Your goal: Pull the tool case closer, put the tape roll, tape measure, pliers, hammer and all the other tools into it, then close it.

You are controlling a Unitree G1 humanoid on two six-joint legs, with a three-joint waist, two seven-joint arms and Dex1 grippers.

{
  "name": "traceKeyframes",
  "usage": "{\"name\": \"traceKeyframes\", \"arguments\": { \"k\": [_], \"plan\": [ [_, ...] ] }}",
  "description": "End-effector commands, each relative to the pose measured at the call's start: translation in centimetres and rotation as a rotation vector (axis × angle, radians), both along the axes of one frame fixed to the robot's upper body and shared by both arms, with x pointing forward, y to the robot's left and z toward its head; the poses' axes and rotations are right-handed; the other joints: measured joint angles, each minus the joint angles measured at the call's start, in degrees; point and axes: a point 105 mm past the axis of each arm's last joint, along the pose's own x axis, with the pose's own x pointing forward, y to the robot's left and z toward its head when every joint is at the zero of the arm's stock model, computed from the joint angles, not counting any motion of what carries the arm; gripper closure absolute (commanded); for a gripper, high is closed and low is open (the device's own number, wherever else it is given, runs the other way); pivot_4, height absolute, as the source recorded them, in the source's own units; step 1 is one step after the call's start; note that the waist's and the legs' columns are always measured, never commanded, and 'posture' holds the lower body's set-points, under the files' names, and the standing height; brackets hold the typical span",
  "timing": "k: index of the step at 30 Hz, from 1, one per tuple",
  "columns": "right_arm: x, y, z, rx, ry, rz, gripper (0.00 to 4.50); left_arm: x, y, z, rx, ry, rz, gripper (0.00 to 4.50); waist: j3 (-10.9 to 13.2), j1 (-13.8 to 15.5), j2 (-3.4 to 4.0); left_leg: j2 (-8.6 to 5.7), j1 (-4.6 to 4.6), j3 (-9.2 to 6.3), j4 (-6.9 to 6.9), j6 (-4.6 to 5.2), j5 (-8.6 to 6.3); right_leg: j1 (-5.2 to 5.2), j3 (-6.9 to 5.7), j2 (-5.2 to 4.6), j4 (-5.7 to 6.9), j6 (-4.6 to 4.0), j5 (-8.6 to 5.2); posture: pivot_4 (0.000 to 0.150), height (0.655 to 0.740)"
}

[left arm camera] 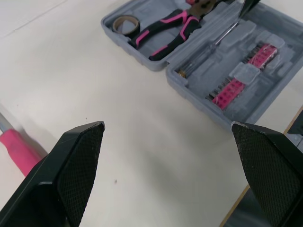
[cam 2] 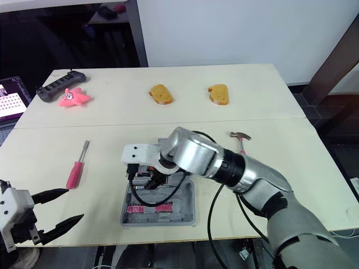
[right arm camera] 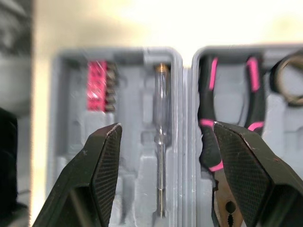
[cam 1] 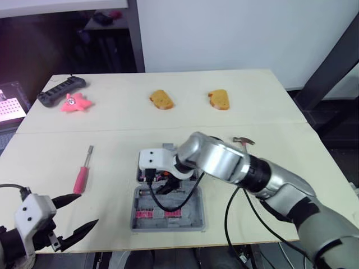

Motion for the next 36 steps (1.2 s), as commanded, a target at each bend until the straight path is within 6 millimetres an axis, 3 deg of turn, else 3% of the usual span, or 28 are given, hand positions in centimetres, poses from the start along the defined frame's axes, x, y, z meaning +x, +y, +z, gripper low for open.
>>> {"name": "traceKeyframes", "arguments": {
  "k": [1,3,6,11,16,21,24,26,31,36],
  "plan": [
    [-0.3,0.0,2.0,0.228,-0.090,0.101,1.25,0.6,-0.2,0.2,-0.007,-0.008,-0.031,0.00,0.00,0.04,0.00,0.00,0.00,0.00,0.02,0.00,0.00,0.02,0.00,0.00,-0.01,0.00,0.00,0.150,0.7400],
    [-0.1,-0.7,1.0,0.241,-0.062,0.101,1.25,1.1,-0.2,0.3,-0.009,-0.012,-0.045,0.00,0.01,-0.02,-0.01,0.00,0.00,0.00,0.04,0.00,0.00,0.02,0.00,0.00,0.00,0.00,0.00,0.150,0.7400],
    [-0.4,-0.8,-0.8,0.241,-0.061,0.141,2.06,1.8,0.0,0.4,-0.006,-0.011,-0.068,0.00,0.00,-0.24,-0.01,0.00,0.04,0.00,0.06,0.00,0.00,0.03,0.00,0.02,0.04,0.00,0.01,0.150,0.7400],
    [0.6,-0.2,-3.5,0.209,-0.018,0.094,4.45,2.4,0.2,0.5,0.002,-0.010,-0.089,0.00,0.01,-0.43,-0.01,0.02,0.06,-0.01,0.04,0.00,0.00,0.02,0.01,0.05,0.08,-0.01,0.02,0.150,0.7400],
    [0.4,-0.2,-5.9,0.164,-0.001,0.081,4.45,2.0,0.6,0.5,0.026,-0.009,-0.084,0.00,0.01,-0.05,-0.01,0.01,0.04,-0.01,0.02,0.00,0.00,0.02,0.01,0.02,0.07,-0.01,0.02,0.150,0.7400],
    [0.7,-0.7,-7.0,0.139,0.017,0.040,4.45,1.8,0.8,0.6,0.030,-0.015,-0.075,0.00,0.01,0.01,-0.01,0.01,0.04,-0.01,0.04,0.00,0.00,0.03,0.00,0.02,0.07,-0.01,0.02,0.150,0.7400],
    [1.6,-2.5,-10.7,0.041,0.055,-0.054,4.45,1.7,0.6,0.5,0.028,-0.012,-0.077,0.00,-0.01,-0.02,-0.04,0.01,0.07,-0.02,0.07,-0.01,0.01,0.06,0.01,0.03,0.07,-0.02,0.02,0.150,0.7400],
    [1.5,-3.3,-11.9,0.032,0.103,-0.093,4.45,1.7,0.6,0.5,0.029,-0.011,-0.077,0.00,-0.04,-0.11,-0.06,0.01,0.12,-0.01,0.07,-0.01,0.01,0.12,0.01,0.02,0.06,-0.02,0.01,0.150,0.7400],
    [0.7,-3.0,-11.2,0.085,0.127,-0.062,4.45,1.9,0.7,0.4,0.030,-0.009,-0.083,0.00,-0.09,0.03,-0.11,0.01,0.26,-0.01,0.08,-0.01,0.01,0.29,0.01,0.03,0.07,-0.02,0.01,0.150,0.7400],
    [0.9,-1.5,-7.1,0.291,0.048,0.007,4.45,2.5,0.7,0.5,0.016,-0.018,-0.089,0.00,-0.13,0.08,-0.19,0.01,0.25,-0.02,0.07,-0.01,0.01,0.28,0.01,0.03,0.06,-0.01,0.01,0.150,0.7400]
  ]
}}
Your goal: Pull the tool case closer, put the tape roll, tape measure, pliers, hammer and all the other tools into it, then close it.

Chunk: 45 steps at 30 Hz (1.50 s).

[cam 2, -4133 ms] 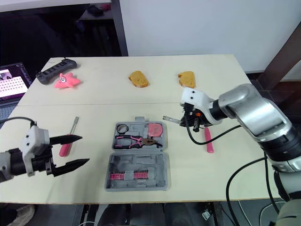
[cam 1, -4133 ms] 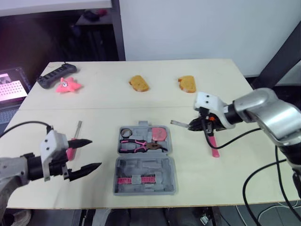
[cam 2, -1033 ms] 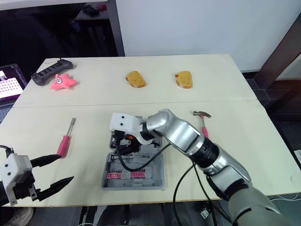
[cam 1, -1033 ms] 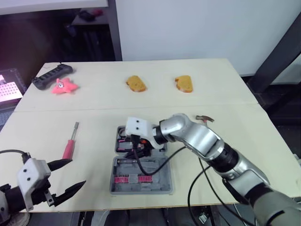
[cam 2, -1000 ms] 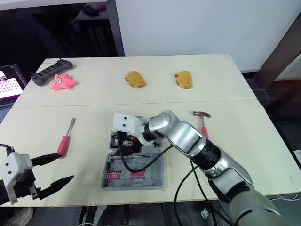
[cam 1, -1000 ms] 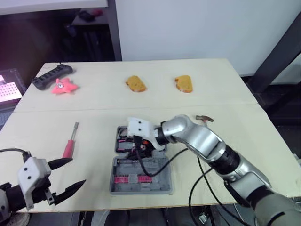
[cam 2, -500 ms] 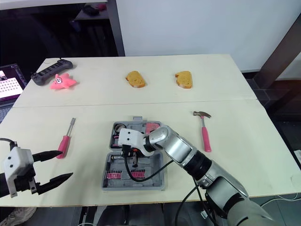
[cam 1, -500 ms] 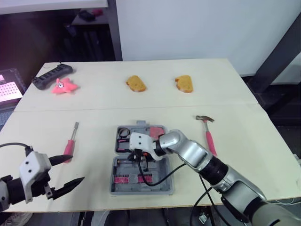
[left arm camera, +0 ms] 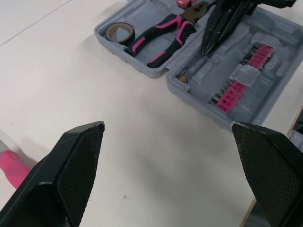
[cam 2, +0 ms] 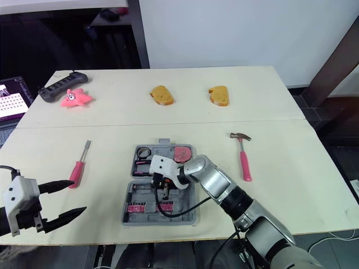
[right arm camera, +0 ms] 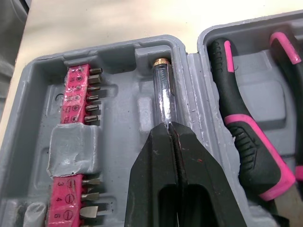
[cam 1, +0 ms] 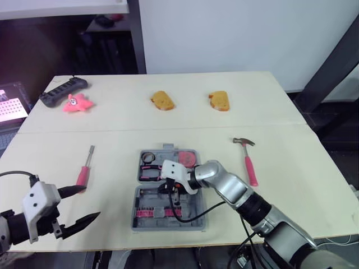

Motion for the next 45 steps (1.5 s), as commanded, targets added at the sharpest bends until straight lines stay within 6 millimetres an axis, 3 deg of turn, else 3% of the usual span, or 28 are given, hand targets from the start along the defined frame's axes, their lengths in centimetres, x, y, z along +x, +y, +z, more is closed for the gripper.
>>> {"name": "traceKeyframes", "arguments": {
  "k": [1,5,6,8,11,14,16,19,22,26,31,37,40,42,45],
  "plan": [
    [-0.2,0.7,3.4,0.163,-0.092,0.057,4.45,0.3,0.0,0.4,0.001,-0.019,-0.013,0.00,0.01,-0.01,0.00,0.00,-0.02,0.00,0.00,0.00,0.00,-0.02,0.00,0.00,0.00,0.00,0.00,0.150,0.7400],
    [0.3,-1.6,6.2,0.296,-0.111,-0.004,4.45,0.9,0.7,0.7,-0.045,-0.037,0.019,0.00,0.01,-0.01,0.00,0.00,-0.09,-0.01,-0.01,0.00,0.00,-0.08,0.00,0.00,0.00,0.01,0.01,0.150,0.7400],
    [0.5,-2.5,6.5,0.295,-0.114,-0.023,4.21,1.0,1.1,0.8,-0.060,-0.049,0.037,0.00,0.01,0.00,0.00,0.00,-0.09,-0.03,-0.01,0.00,0.00,-0.07,-0.01,0.00,0.00,0.01,0.01,0.150,0.7400],
    [1.4,-4.7,7.2,0.307,-0.154,-0.098,3.62,1.1,1.9,0.4,-0.063,-0.050,0.061,0.00,0.01,0.16,0.00,-0.01,-0.09,-0.03,0.00,0.00,0.00,-0.06,-0.01,-0.01,0.00,0.01,0.01,0.150,0.7400],
    [2.4,-8.9,7.7,0.298,-0.237,-0.231,2.17,0.8,4.0,-0.2,-0.061,-0.031,0.115,0.00,0.01,0.13,-0.02,-0.02,-0.11,-0.03,-0.01,0.00,0.00,-0.04,-0.01,-0.02,-0.05,0.01,0.00,0.150,0.7400],
    [2.9,-15.2,7.1,0.238,-0.313,-0.413,0.73,0.7,8.2,0.1,-0.055,-0.061,0.236,0.00,0.01,0.42,-0.02,-0.01,-0.11,-0.04,-0.05,0.00,0.00,-0.08,-0.03,0.00,-0.04,0.00,-0.01,0.150,0.7400],
    [2.7,-19.1,6.4,0.196,-0.350,-0.526,0.12,0.6,10.5,0.3,-0.045,-0.096,0.306,0.00,0.01,0.83,-0.04,-0.02,-0.11,-0.04,-0.05,0.01,0.00,-0.08,-0.04,0.01,-0.05,-0.01,-0.02,0.150,0.7400],
    [1.7,-26.0,5.6,0.164,-0.374,-0.748,0.12,-0.2,14.0,0.4,-0.031,-0.157,0.440,0.00,0.00,1.21,-0.06,-0.03,-0.11,0.05,-0.01,0.01,0.00,-0.06,0.02,-0.03,-0.09,-0.04,-0.03,0.150,0.7400],
    [0.1,-31.6,4.7,0.134,-0.381,-0.924,0.12,-1.4,15.9,-0.4,-0.046,-0.153,0.514,0.00,0.00,1.30,-0.06,-0.03,-0.09,0.10,0.02,0.01,0.00,-0.05,0.06,-0.02,-0.09,-0.17,-0.11,0.150,0.7400],
    [-1.4,-35.8,3.5,0.101,-0.370,-1.055,0.12,-2.6,16.7,-1.8,-0.068,-0.126,0.563,0.00,0.00,1.07,-0.08,-0.03,-0.02,0.18,0.01,0.01,0.00,-0.03,0.15,0.00,-0.08,-0.20,-0.12,0.150,0.7400],
    [-1.8,-36.7,3.0,0.085,-0.371,-1.076,0.12,-4.1,17.1,-2.2,-0.066,-0.130,0.607,0.00,-0.01,0.72,-0.07,-0.02,0.15,0.23,0.00,0.01,0.00,0.07,0.23,0.02,-0.04,-0.22,-0.12,0.150,0.7400],
    [0.1,-34.7,4.2,0.153,-0.367,-1.017,0.12,-3.6,16.1,-2.0,-0.086,-0.153,0.597,0.00,-0.02,0.97,-0.05,-0.03,0.16,0.26,0.04,0.01,0.00,0.10,0.27,0.01,-0.04,-0.21,-0.12,0.150,0.7400],
    [1.5,-32.0,6.2,0.198,-0.333,-0.890,0.12,-2.9,14.4,-1.5,-0.122,-0.141,0.529,0.00,-0.02,0.94,-0.05,-0.02,0.17,0.26,0.00,0.01,0.00,0.11,0.28,0.01,-0.04,-0.18,-0.12,0.150,0.7400],
    [2.0,-29.1,8.0,0.220,-0.279,-0.754,0.12,-2.3,13.5,-0.7,-0.124,-0.147,0.500,0.00,0.01,0.99,0.00,-0.02,0.16,0.26,0.01,0.01,0.00,0.10,0.28,0.01,-0.03,-0.11,-0.08,0.150,0.7400],
    [1.2,-24.5,9.6,0.161,-0.159,-0.505,0.12,-1.6,12.8,-0.4,-0.074,-0.153,0.510,0.00,0.06,1.28,0.16,-0.02,0.17,0.25,0.03,0.01,0.00,0.10,0.28,0.01,0.00,-0.02,-0.02,0.150,0.7400]
  ]
}}
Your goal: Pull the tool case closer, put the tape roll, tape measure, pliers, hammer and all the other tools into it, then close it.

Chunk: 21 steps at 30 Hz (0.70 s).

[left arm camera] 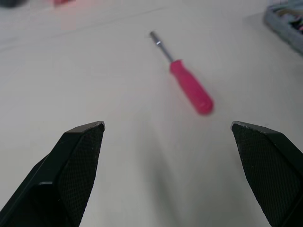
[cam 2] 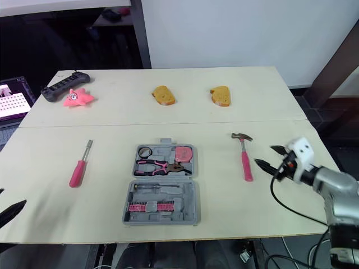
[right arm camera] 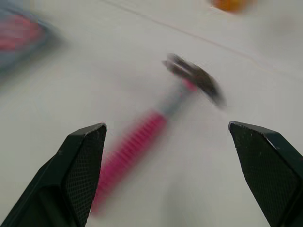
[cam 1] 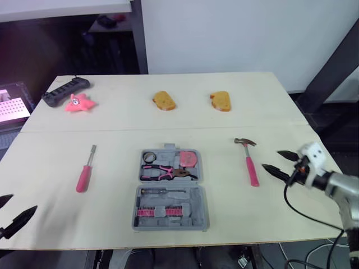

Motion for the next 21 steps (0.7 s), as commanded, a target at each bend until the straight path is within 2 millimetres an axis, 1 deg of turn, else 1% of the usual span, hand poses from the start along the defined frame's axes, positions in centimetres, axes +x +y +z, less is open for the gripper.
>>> {"name": "traceKeyframes", "arguments": {
  "k": [1,3,5,8,11,14,17,21],
  "plan": [
    [-1.1,5.6,3.6,-0.053,0.077,0.322,0.12,0.4,-1.2,0.7,0.064,-0.001,0.009,0.00,0.04,0.20,0.07,0.00,0.00,-0.01,0.00,0.00,0.00,0.00,0.00,0.00,0.00,0.00,0.00,0.150,0.7400],
    [-1.2,8.2,5.6,-0.061,0.092,0.445,0.12,0.2,-2.3,0.5,0.068,-0.008,0.017,0.00,0.03,-0.08,0.07,0.02,-0.01,-0.01,-0.02,0.00,0.00,-0.02,-0.01,0.00,-0.04,0.02,0.00,0.150,0.7400],
    [-1.4,9.7,6.8,-0.081,0.105,0.527,0.12,0.1,-3.0,0.7,0.051,-0.027,0.051,0.00,0.03,0.15,0.00,0.01,-0.02,0.06,-0.02,0.00,0.00,-0.02,0.02,-0.04,-0.07,0.04,-0.01,0.150,0.7400],
    [-2.1,12.2,8.6,-0.128,0.132,0.685,0.12,-0.5,-5.4,0.7,0.005,-0.058,0.080,0.00,0.04,0.43,-0.02,0.01,-0.17,-0.01,0.05,0.00,0.00,-0.08,-0.04,-0.04,-0.09,0.05,-0.01,0.150,0.7400],
    [-2.5,13.6,9.4,-0.150,0.140,0.768,0.12,-1.0,-7.0,0.6,-0.009,-0.055,0.105,0.00,0.03,0.71,-0.06,-0.03,-0.28,-0.02,0.07,0.00,0.00,-0.13,-0.06,-0.11,-0.14,0.05,-0.01,0.150,0.7400],
    [-2.9,14.8,9.7,-0.167,0.130,0.835,0.12,-1.2,-8.0,1.0,-0.049,-0.079,0.146,0.00,0.01,0.91,-0.11,-0.02,-0.28,-0.07,0.08,0.00,0.00,-0.13,-0.11,-0.07,-0.13,0.03,-0.02,0.150,0.7400],
    [-3.0,15.4,9.8,-0.165,0.124,0.854,0.12,-1.1,-9.2,0.9,-0.056,-0.072,0.139,0.00,0.02,0.81,-0.11,-0.02,-0.27,-0.06,0.12,0.00,0.00,-0.13,-0.10,-0.07,-0.13,0.00,-0.03,0.150,0.7400],
    [-3.1,15.8,9.6,-0.162,0.126,0.863,0.12,-0.8,-9.5,0.9,-0.058,-0.069,0.130,0.00,0.01,0.48,-0.11,-0.03,-0.27,-0.04,0.14,0.00,0.00,-0.13,-0.10,-0.07,-0.13,-0.05,-0.05,0.150,0.7400]
  ]
}}
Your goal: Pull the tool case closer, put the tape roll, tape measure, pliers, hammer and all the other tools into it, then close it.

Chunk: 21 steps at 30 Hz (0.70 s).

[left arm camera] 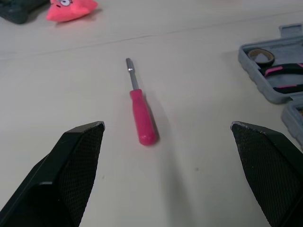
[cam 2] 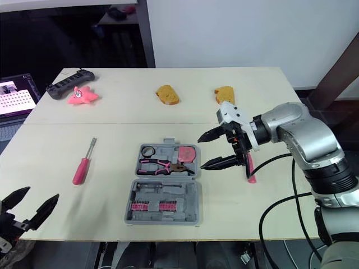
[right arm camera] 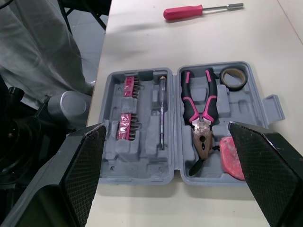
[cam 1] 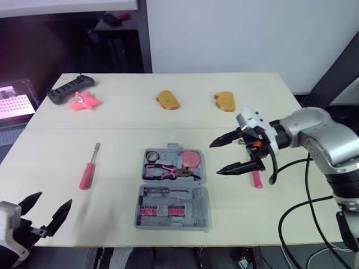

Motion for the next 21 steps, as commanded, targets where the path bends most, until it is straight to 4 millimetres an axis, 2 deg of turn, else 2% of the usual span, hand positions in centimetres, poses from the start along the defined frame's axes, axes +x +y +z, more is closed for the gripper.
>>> {"name": "traceKeyframes", "arguments": {
  "k": [1,4,8,13,17,21],
  "plan": [
    [-0.4,0.6,0.8,0.010,-0.038,0.026,0.12,0.4,-0.2,0.7,0.022,-0.015,-0.017,0.00,0.00,-0.16,0.00,0.00,0.00,0.00,0.00,0.00,0.00,0.00,0.00,0.01,0.00,0.00,0.00,0.150,0.7400],
    [-0.5,0.2,0.4,0.010,-0.048,-0.014,0.12,1.8,-1.0,1.9,0.061,-0.012,-0.129,0.00,0.00,0.05,0.00,0.00,0.00,-0.05,-0.01,0.00,0.00,-0.01,-0.02,0.03,0.03,0.04,0.02,0.150,0.7400],
    [-1.4,-1.3,-0.5,-0.003,-0.053,-0.092,0.12,4.1,-4.5,4.6,0.123,0.018,-0.459,0.00,-0.01,0.96,-0.03,-0.02,-0.03,-0.05,0.02,0.00,0.00,0.00,-0.04,0.00,0.03,-0.09,-0.05,0.150,0.7400],
    [-3.0,-2.8,-1.6,0.014,-0.094,-0.229,0.12,6.4,-8.0,7.8,0.240,0.114,-0.819,0.00,0.01,1.26,0.01,-0.01,-0.06,-0.10,0.00,0.00,0.00,-0.03,-0.08,0.03,0.02,-0.09,-0.04,0.150,0.7400],
    [-3.4,-4.7,-2.8,-0.013,-0.149,-0.401,0.12,7.7,-9.8,9.4,0.275,0.135,-0.977,0.00,0.03,0.87,0.11,-0.01,-0.03,-0.01,-0.10,0.00,0.00,-0.06,-0.05,0.00,0.03,0.11,0.04,0.150,0.7400],
    [-4.0,-6.6,-3.6,-0.001,-0.233,-0.600,0.12,8.6,-11.0,9.9,0.288,0.152,-1.081,0.00,0.04,0.13,0.13,0.01,-0.04,-0.13,-0.21,0.00,0.00,-0.12,-0.10,0.09,0.10,0.12,0.04,0.150,0.7400]
  ]
}}
